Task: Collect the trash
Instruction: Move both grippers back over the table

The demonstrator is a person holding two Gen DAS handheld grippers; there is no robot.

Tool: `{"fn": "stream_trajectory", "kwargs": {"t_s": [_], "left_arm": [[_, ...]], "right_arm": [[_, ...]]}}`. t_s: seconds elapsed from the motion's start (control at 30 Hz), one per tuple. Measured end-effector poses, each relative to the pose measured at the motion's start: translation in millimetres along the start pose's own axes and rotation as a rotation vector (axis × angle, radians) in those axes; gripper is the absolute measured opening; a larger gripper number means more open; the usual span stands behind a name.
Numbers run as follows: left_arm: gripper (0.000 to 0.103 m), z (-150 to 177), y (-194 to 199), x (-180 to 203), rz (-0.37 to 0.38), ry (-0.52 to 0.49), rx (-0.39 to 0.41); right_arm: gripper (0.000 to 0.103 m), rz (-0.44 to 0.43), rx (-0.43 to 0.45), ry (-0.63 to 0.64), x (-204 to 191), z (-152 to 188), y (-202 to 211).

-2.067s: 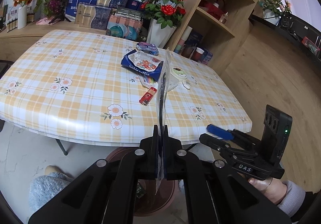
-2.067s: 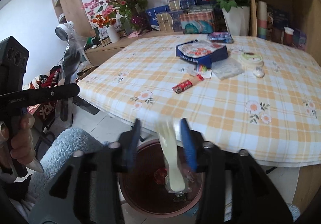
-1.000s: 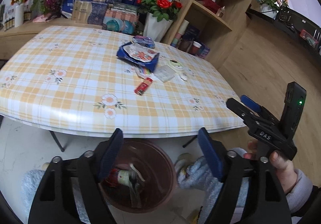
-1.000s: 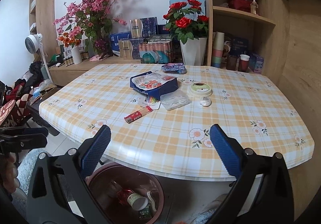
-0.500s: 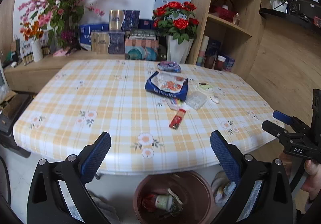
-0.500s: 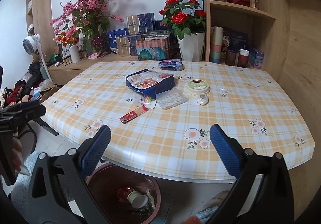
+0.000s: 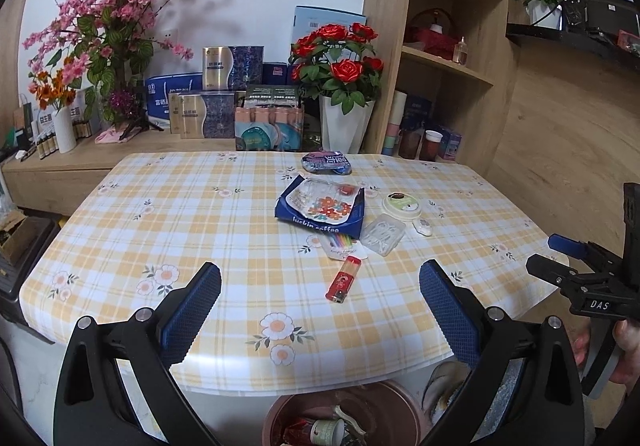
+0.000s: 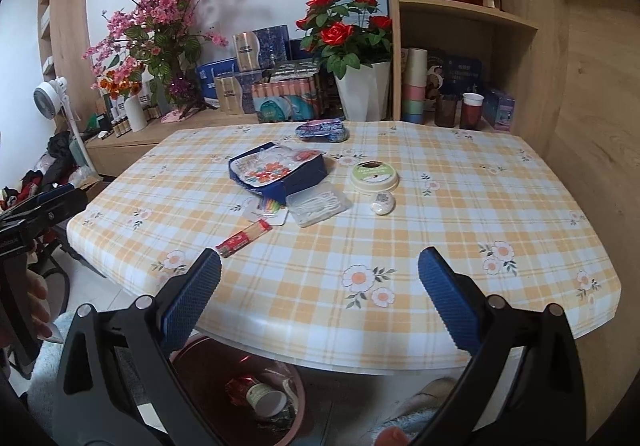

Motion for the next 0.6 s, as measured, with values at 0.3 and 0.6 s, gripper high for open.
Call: {"fn": "stream_trajectory", "kwargs": {"t_s": [0.3, 0.6], "left_arm": [[0.097, 3, -28, 0, -0.014, -0.035, -0.068], [0.097, 29, -87, -2, 0.015, -0.066, -0.184]], "right_arm": [[0.097, 0.039, -0.018, -0.094, 32, -6, -22], [0.097, 0.013, -0.114, -0.155, 48, 8, -79]]}}
Point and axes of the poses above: each gripper's, at about its wrist camera, not at the fingertips, and y roughly against the way its jaws point, x to its right, z to its underside, the point moved 10 cm from there along -y, roughly the way its jaws point, and after that the axes turned 1 degree about -y, right-handed, at the moved point
